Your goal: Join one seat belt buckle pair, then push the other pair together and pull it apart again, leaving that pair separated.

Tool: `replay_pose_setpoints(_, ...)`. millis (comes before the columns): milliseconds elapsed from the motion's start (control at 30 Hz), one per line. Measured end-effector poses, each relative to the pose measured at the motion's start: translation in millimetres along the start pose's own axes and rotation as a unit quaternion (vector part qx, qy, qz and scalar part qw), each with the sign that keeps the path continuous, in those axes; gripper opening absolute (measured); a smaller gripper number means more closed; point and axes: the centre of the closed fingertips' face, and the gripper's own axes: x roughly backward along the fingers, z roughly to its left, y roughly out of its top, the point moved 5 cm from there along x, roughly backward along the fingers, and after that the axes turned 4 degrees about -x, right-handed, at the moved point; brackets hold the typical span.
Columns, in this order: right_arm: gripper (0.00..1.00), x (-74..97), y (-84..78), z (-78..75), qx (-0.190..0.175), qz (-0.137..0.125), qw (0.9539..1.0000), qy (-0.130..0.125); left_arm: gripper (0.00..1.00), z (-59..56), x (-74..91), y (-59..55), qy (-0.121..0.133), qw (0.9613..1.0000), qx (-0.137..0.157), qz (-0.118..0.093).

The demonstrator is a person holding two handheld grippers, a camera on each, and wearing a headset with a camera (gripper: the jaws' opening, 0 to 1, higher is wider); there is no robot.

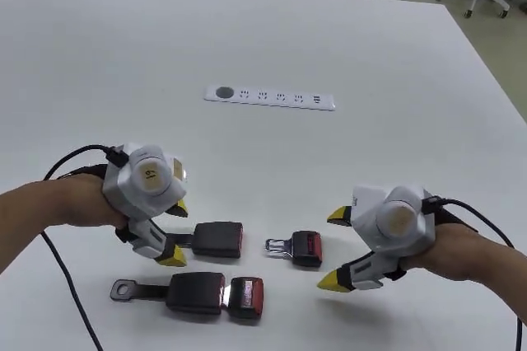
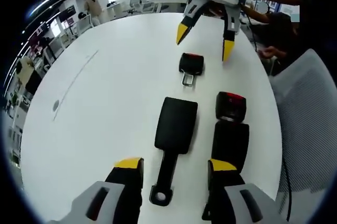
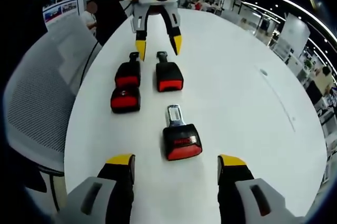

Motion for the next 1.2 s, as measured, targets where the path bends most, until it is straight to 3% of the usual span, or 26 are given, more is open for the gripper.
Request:
replay_pose_setpoints(367, 0.69, 12.1, -6.6, 12.1, -0.044, -0.024, 0.9986, -0.014, 0.57, -8.8, 17.8, -21.4, 0.033, 0.9952, 0.067, -0.063)
replay_pose_setpoints(500, 0.70, 14.8, -8.4, 16.0, -0.063, -0.037, 0.9971, -0.021, 0.59, -14.5, 24.6, -27.4, 0.052, 0.9902, 0.089, -0.095)
replay_pose_setpoints(800, 0.73, 18.8, -13.2, 30.4, -0.109, -0.066, 0.9911, -0.038, 0.68, -31.7, 34.1, -43.7, 0.075, 0.9784, 0.128, -0.144)
replay_pose_setpoints(1067, 0.76, 20.5, -16.4, 48.1, -0.142, -0.092, 0.9839, -0.058, 0.73, -50.5, 39.7, -45.5, 0.089, 0.9727, 0.144, -0.159)
replay_pose_setpoints(1200, 0.77, 23.1, -18.4, 52.8, -0.156, -0.103, 0.9801, -0.068, 0.74, -53.9, 43.5, -54.0, 0.099, 0.9705, 0.148, -0.163)
